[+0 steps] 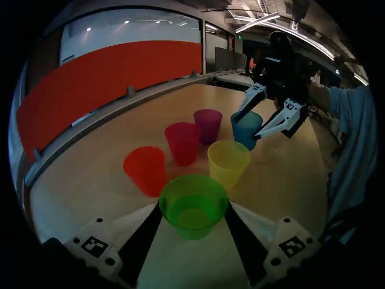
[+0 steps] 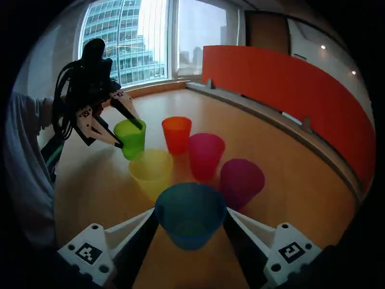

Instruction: Pour water

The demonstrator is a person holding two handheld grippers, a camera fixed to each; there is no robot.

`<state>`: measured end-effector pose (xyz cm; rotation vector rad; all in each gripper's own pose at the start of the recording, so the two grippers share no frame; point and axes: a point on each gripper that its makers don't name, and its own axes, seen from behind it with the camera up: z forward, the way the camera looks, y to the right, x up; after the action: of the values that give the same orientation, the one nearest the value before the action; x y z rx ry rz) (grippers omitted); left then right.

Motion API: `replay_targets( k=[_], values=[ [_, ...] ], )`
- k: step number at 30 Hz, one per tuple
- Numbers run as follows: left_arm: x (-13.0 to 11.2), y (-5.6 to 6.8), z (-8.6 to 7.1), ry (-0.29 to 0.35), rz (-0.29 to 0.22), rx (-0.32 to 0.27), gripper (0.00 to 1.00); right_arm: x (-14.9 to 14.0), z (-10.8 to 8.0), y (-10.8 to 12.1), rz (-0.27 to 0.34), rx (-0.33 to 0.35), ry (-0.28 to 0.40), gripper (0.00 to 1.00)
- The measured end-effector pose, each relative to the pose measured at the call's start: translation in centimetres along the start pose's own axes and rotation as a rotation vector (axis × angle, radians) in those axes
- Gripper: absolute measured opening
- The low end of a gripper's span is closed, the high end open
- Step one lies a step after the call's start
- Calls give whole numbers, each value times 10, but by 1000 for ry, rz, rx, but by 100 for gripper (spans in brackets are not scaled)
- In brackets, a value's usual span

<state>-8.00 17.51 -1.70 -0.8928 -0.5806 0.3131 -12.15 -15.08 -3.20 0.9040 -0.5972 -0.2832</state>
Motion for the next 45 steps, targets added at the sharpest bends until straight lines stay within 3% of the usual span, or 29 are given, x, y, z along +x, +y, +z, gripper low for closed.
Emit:
replay_targets(
  k=[18,38,45],
  values=[
    [-8,0,11,-14,-6,-11,87,-14,9,-4,3,10,-22,92],
    [-16,-1,11,-16,-23,5,87,-24,5,-4,3,-20,-34,92],
    [-16,-2,11,-23,-26,12,91,-23,4,-3,-1,-30,-31,100]
  ],
)
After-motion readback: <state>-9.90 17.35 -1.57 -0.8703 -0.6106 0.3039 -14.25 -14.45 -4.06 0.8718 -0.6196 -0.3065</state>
